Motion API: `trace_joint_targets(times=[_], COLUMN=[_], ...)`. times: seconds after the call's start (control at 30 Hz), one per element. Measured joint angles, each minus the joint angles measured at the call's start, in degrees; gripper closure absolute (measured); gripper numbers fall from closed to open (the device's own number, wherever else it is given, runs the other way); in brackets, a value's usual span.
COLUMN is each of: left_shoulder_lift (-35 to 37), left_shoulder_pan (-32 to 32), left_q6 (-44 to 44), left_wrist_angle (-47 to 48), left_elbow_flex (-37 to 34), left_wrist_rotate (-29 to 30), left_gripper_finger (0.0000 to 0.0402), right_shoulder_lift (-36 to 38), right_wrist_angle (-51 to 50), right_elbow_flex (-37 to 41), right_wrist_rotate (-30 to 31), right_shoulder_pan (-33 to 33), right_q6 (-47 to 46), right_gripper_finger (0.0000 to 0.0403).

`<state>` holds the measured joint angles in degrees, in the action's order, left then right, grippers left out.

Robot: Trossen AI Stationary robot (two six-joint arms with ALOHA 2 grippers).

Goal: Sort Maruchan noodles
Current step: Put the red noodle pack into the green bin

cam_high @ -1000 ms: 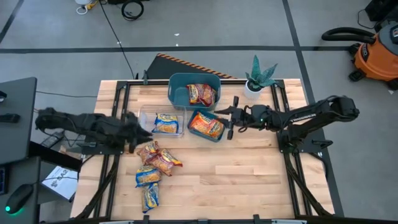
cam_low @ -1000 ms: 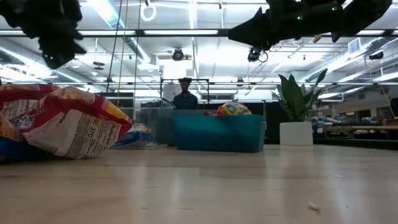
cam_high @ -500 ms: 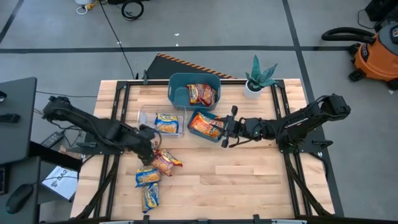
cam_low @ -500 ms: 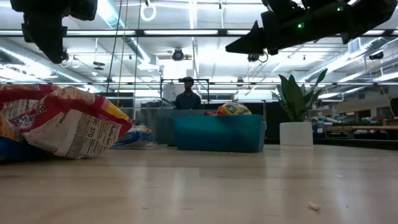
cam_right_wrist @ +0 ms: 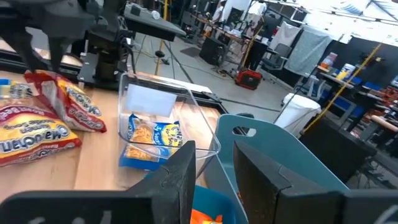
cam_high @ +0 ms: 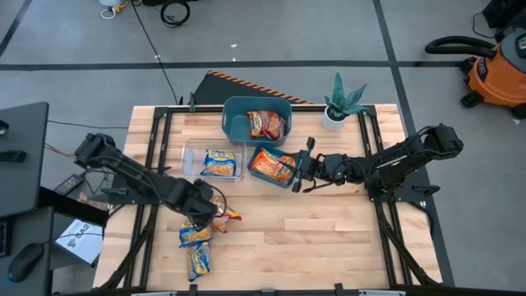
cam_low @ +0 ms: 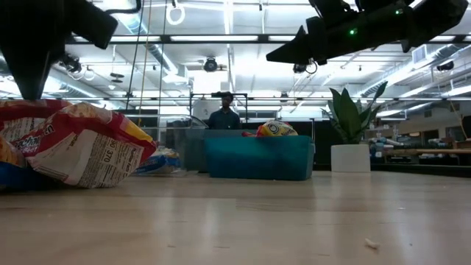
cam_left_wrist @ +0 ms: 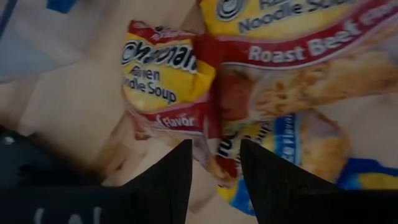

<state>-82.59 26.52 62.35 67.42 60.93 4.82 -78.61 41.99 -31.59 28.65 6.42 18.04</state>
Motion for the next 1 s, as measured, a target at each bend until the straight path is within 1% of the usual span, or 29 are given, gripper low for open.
trace_joint_targets(times=[0.17, 0.23, 0.33, 0.5, 0.57, 0.63, 0.73, 0.83, 0.93, 1.0], left_shoulder_lift=[-2.54, -3.62, -4.71, -5.20, -4.94, -4.58, -4.28, -4.23, -4.23, -4.23], left_shoulder_pan=[-0.02, -0.02, -0.26, -1.83, -2.45, -3.21, -4.18, -5.23, -6.48, -7.41], left_q6=[-0.05, -0.99, -3.34, -4.57, -4.66, -6.02, -7.65, -10.31, -13.32, -15.52], left_wrist_angle=[1.90, 2.00, 1.95, 2.66, 3.14, 5.10, 11.44, 18.59, 20.98, 20.54], left_elbow_flex=[-0.27, -0.37, -0.39, -0.39, -0.39, 0.40, 5.15, 13.11, 21.52, 26.27], left_wrist_rotate=[1.23, 1.45, 1.53, 1.48, 0.46, -2.09, -4.15, -2.56, 3.16, 10.11], left_gripper_finger=[0.0261, 0.0269, 0.0300, 0.0385, 0.0392, 0.0392, 0.0392, 0.0392, 0.0392, 0.0392], right_shoulder_lift=[0.00, 0.00, 0.00, 0.00, 0.00, 0.00, 0.00, 0.00, 0.00, 0.00], right_wrist_angle=[0.25, 0.39, 0.38, 0.36, 0.36, 0.36, 0.34, 0.31, 0.29, 0.29], right_elbow_flex=[0.00, 0.00, 0.00, 0.00, 0.00, 0.00, 0.00, 0.00, 0.00, 0.00], right_wrist_rotate=[-0.16, -0.18, -0.21, -0.23, -0.23, -0.23, -0.27, -0.27, -0.27, -0.27], right_shoulder_pan=[-0.07, -0.08, -0.07, -0.07, -0.07, -0.07, -0.07, -0.07, -0.07, -0.07], right_q6=[-0.02, -0.04, -0.04, -0.04, -0.07, -0.07, -0.07, -0.09, -0.30, -0.50], right_gripper_finger=[0.0289, 0.0289, 0.0289, 0.0289, 0.0289, 0.0289, 0.0289, 0.0289, 0.0289, 0.0289])
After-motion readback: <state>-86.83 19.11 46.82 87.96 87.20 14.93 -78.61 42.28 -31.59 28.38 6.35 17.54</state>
